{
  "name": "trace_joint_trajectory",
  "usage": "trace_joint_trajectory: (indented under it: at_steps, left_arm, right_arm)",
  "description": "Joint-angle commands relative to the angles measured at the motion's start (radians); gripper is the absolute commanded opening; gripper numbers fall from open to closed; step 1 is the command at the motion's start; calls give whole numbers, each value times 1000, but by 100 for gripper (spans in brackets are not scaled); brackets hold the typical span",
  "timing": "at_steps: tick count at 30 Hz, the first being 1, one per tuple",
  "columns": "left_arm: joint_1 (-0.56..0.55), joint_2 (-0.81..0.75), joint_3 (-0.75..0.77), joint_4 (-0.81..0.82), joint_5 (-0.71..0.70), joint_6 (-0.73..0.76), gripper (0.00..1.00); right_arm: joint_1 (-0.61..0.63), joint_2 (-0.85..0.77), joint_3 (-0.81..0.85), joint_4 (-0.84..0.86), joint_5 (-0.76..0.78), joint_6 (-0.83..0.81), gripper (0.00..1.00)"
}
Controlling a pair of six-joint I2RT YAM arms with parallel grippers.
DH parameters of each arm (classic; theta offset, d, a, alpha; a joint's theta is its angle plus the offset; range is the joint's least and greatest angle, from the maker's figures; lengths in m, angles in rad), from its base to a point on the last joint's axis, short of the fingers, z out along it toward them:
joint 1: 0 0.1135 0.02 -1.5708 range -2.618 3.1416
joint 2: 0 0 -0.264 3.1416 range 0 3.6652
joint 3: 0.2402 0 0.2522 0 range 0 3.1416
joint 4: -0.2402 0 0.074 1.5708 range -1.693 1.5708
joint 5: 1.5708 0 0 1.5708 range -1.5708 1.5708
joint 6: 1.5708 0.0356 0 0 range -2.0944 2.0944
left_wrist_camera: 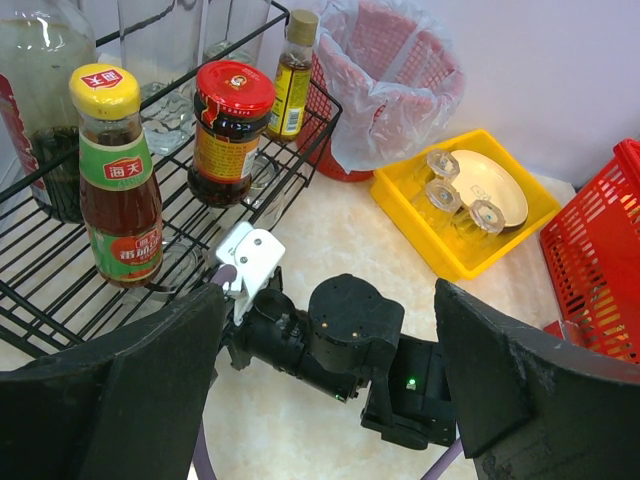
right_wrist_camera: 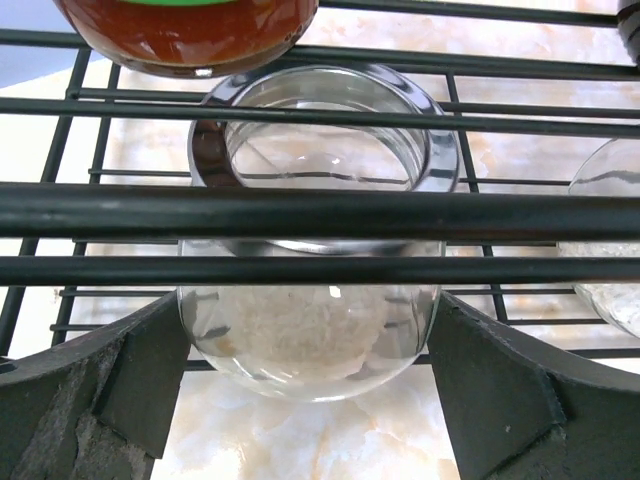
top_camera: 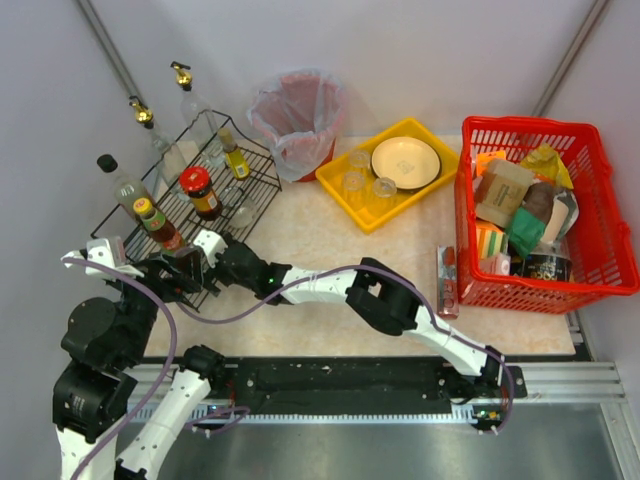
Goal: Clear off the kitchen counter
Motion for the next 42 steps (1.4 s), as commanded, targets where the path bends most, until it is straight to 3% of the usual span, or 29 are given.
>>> trace_joint_trajectory:
  at_steps: [1,10,14,30,34,42]
  left_arm:
    - [-2,18,-10,39,7,21,89]
    - [-2,17,-10,33,2,24,89]
    - [-2,17,-7,30,2,24,89]
    - [-2,14,56,-25,12,38,91]
    - [-2,15,77,-71,34,53,91]
    - [-2,14,93,-152,125,93,95]
  right_arm:
    - [-6,-12,6,63,-2,-7,93]
    - [-6,-18,3,64,11,-9,93]
    - [-6,-55,-35,73,16,-2,98]
    - [14,-389,-392,158,45,-12,99]
    - [17,-525,-512,75,102,34,97]
    - [15,-870,-708,-254,235,184,79]
